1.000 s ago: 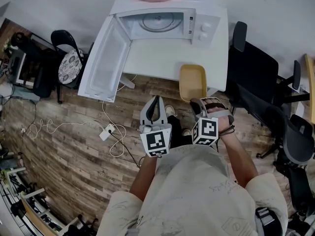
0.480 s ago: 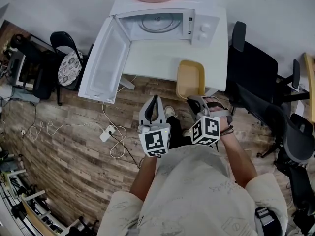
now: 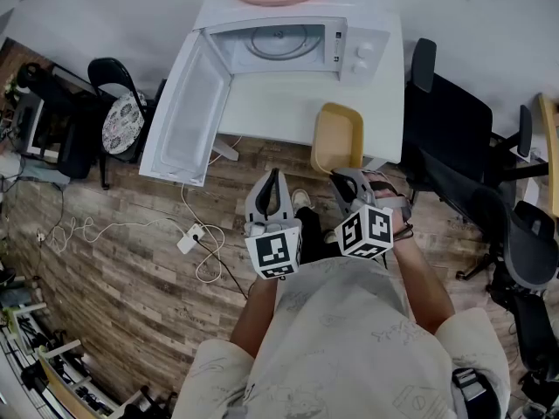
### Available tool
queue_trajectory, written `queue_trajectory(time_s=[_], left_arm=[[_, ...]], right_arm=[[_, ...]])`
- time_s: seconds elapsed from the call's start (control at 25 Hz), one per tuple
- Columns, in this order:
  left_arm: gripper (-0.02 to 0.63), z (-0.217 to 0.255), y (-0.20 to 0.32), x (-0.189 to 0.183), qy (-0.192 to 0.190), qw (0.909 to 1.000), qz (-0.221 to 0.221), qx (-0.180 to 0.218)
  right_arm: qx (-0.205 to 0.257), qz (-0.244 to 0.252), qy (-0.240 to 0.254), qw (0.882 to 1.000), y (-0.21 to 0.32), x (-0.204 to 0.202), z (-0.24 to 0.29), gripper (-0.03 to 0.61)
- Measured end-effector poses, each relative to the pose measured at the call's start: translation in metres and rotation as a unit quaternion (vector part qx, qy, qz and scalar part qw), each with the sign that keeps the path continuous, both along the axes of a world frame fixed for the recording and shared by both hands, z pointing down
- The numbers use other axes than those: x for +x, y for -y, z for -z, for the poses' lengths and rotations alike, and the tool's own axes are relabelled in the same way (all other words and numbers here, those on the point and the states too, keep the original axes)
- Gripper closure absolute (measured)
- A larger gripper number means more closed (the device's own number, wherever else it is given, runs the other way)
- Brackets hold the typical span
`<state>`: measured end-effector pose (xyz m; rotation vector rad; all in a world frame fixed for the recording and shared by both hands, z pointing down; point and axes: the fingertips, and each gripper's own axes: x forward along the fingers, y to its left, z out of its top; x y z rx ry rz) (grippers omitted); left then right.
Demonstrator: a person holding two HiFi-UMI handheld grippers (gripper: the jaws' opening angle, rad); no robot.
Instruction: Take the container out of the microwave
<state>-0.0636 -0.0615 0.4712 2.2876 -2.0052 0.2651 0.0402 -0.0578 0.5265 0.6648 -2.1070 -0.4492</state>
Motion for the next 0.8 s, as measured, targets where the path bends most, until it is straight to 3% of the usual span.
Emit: queue_trajectory(time_s=[0.8], left_arm=[[0.604,0.031,0.008,0.001,0.002,0.9994,0.010,0.034]], right_arm=[[0.057,0.012,-0.015,0.998,0.017,0.006,0.048,0.545]])
